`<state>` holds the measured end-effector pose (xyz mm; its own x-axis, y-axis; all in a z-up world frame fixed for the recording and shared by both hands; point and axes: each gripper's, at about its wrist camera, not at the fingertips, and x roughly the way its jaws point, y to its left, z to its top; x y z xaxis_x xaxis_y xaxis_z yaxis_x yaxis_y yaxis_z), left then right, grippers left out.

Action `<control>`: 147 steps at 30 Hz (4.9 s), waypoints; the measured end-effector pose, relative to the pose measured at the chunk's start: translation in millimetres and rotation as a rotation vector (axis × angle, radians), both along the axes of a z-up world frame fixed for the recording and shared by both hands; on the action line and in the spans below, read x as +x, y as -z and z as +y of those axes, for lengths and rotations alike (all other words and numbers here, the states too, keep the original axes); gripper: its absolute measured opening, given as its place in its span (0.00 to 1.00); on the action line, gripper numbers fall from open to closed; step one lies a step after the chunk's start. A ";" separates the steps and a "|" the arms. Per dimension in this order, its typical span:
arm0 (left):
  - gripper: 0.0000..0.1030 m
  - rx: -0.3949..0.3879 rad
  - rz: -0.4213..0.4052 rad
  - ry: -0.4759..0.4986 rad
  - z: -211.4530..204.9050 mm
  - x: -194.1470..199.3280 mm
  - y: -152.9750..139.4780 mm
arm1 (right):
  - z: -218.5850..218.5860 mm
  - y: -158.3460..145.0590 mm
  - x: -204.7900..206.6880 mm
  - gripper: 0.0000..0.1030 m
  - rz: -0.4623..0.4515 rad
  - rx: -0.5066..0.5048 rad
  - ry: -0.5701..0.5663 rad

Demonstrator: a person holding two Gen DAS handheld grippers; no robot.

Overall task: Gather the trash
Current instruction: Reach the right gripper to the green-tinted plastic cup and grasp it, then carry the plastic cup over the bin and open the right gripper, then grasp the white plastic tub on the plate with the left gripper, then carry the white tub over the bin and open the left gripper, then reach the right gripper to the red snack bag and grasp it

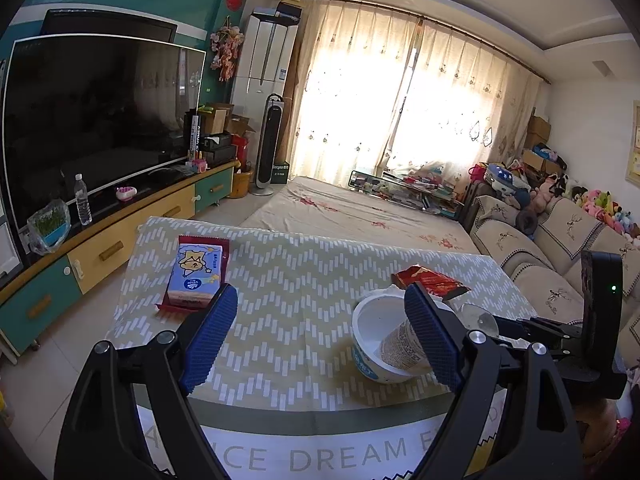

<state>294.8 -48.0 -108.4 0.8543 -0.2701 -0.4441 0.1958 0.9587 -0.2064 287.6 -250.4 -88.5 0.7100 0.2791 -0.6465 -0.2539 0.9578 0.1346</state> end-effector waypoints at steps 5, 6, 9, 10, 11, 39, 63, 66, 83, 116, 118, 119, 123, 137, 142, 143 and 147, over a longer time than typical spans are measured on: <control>0.82 -0.002 0.000 0.001 0.4 0.5 0.3 | -10.4 -20.7 -17.0 0.52 -0.024 0.030 0.014; 0.82 -0.002 0.000 0.001 0.3 0.5 0.3 | -13.7 -26.0 -22.4 0.52 -0.031 0.036 0.017; 0.82 0.000 0.001 0.003 0.1 0.3 0.7 | -31.9 -42.5 -45.5 0.52 -0.059 0.042 0.043; 0.82 0.000 0.003 0.006 -0.8 0.2 0.5 | -42.6 -46.8 -54.6 0.52 -0.067 0.045 0.062; 0.82 0.000 0.004 0.008 -1.7 0.1 0.3 | -54.0 -50.2 -62.8 0.52 -0.071 0.052 0.083; 0.82 0.032 -0.011 0.093 -20.7 -3.4 1.4 | -253.8 -39.5 -146.3 0.58 -0.087 -0.020 0.734; 0.78 0.263 0.056 0.240 -106.6 11.9 22.5 | -141.8 -44.9 -92.9 0.64 -0.237 0.020 0.486; 0.67 0.274 0.069 0.240 -110.9 18.9 25.0 | -143.3 -44.1 -92.1 0.64 -0.233 0.026 0.486; 0.48 0.281 0.007 0.216 -108.7 22.3 -4.5 | -139.6 -40.7 -89.1 0.64 -0.225 0.023 0.474; 0.48 0.251 0.025 0.894 -428.3 -107.8 -23.6 | -326.4 -69.2 -331.6 0.67 -0.337 -0.049 1.035; 0.48 0.249 0.056 0.929 -456.7 -112.9 -17.1 | -335.5 -64.5 -341.4 0.67 -0.332 -0.039 1.058; 0.49 0.251 0.072 0.935 -468.8 -113.3 -13.6 | -338.2 -63.7 -343.8 0.67 -0.333 -0.035 1.064; 0.75 0.238 0.092 0.909 -488.5 -107.7 -5.2 | -338.5 -62.3 -340.5 0.67 -0.335 -0.021 1.048; 0.79 0.088 -0.111 0.418 -233.5 -67.9 -59.5 | -258.5 -76.2 -214.8 0.69 -0.327 0.105 0.707; 0.80 0.100 -0.135 0.182 -131.5 -44.2 -55.9 | -197.5 -92.3 -138.6 0.69 -0.294 0.124 0.522; 0.81 0.094 -0.126 0.143 -111.9 -36.2 -53.1 | -185.1 -92.5 -123.0 0.69 -0.273 0.123 0.488; 0.81 0.069 -0.095 -0.003 -48.6 -7.6 -32.0 | -132.5 -82.6 -61.3 0.69 -0.168 0.128 0.338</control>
<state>287.2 -96.6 -76.4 0.8939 -0.2395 -0.3789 0.2088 0.9705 -0.1208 226.3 -382.9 -5.9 0.8685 0.0826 -0.4888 0.0439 0.9693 0.2418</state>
